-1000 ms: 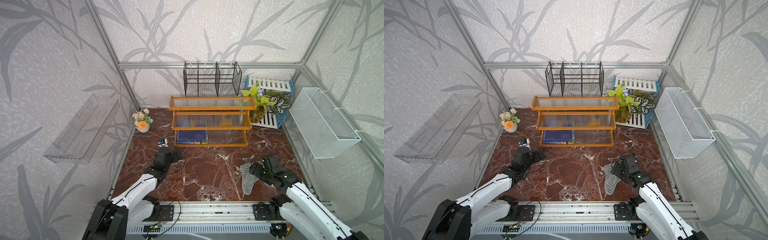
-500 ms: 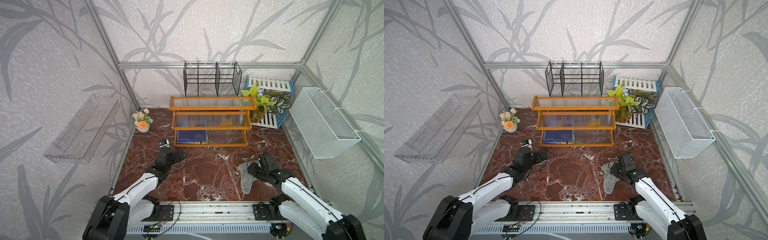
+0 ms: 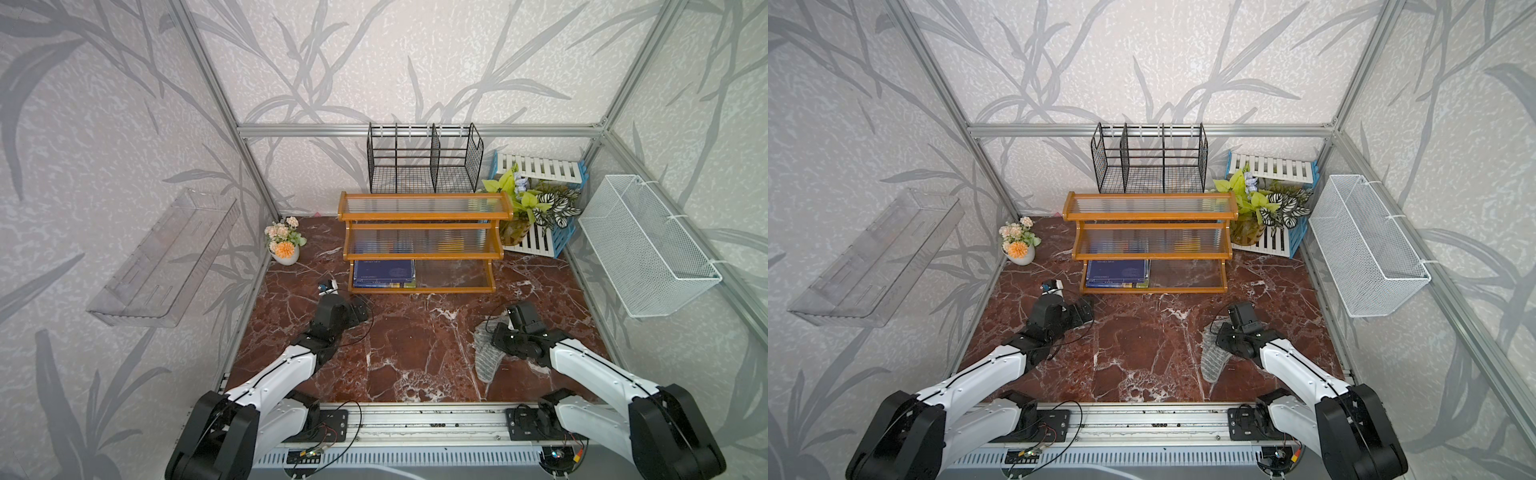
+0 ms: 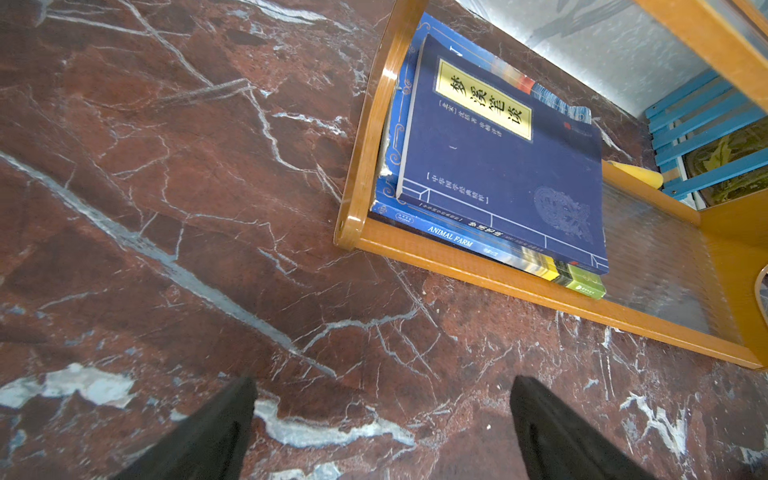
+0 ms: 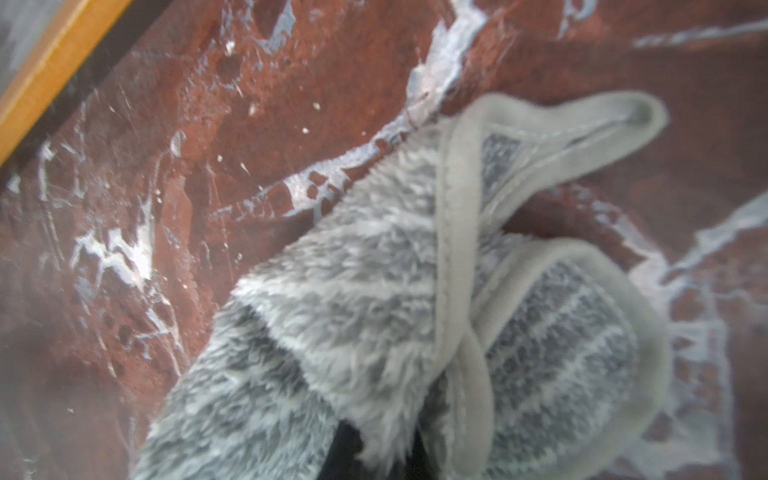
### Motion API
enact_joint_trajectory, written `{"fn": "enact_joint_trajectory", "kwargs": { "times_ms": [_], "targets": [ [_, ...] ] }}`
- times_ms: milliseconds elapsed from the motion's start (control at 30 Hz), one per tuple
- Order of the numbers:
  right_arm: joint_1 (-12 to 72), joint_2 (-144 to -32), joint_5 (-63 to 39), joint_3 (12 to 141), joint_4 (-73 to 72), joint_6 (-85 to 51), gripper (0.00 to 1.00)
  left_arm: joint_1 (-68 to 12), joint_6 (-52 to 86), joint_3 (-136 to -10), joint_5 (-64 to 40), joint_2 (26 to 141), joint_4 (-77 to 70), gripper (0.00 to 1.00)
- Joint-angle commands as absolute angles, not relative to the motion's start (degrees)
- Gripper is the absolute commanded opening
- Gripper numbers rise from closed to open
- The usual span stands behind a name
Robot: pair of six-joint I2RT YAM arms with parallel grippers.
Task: Wipe the bookshelf clean with a cloth
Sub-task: Pick up the cleaning item at the center of the board.
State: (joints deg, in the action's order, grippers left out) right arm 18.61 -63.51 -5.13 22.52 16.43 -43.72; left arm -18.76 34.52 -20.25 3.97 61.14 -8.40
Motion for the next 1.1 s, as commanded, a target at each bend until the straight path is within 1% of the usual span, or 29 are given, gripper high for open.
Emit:
{"fn": "enact_joint_trajectory", "kwargs": {
  "times_ms": [0,267,500,733,1067],
  "targets": [
    [19.01,-64.71,-6.16,23.41,15.86,-41.95,0.00,-18.99,35.48,-20.52,5.04,60.26,-7.66,1.00],
    [19.00,-60.23,-7.59,25.73,14.75,-38.09,0.00,-18.30,36.26,-21.51,4.93,59.94,-6.50,1.00],
    [20.04,-55.44,-10.25,27.72,9.56,-34.26,0.00,-16.70,36.35,-22.64,3.50,59.92,-6.18,1.00],
    [21.47,-52.48,-10.48,27.86,5.74,-32.16,0.00,-15.47,35.83,-23.54,2.84,59.86,-5.15,1.00],
    [21.74,-53.75,-6.56,27.71,3.22,-32.68,0.00,-12.06,35.60,-23.79,0.60,58.98,-4.70,1.00]
  ]
}}
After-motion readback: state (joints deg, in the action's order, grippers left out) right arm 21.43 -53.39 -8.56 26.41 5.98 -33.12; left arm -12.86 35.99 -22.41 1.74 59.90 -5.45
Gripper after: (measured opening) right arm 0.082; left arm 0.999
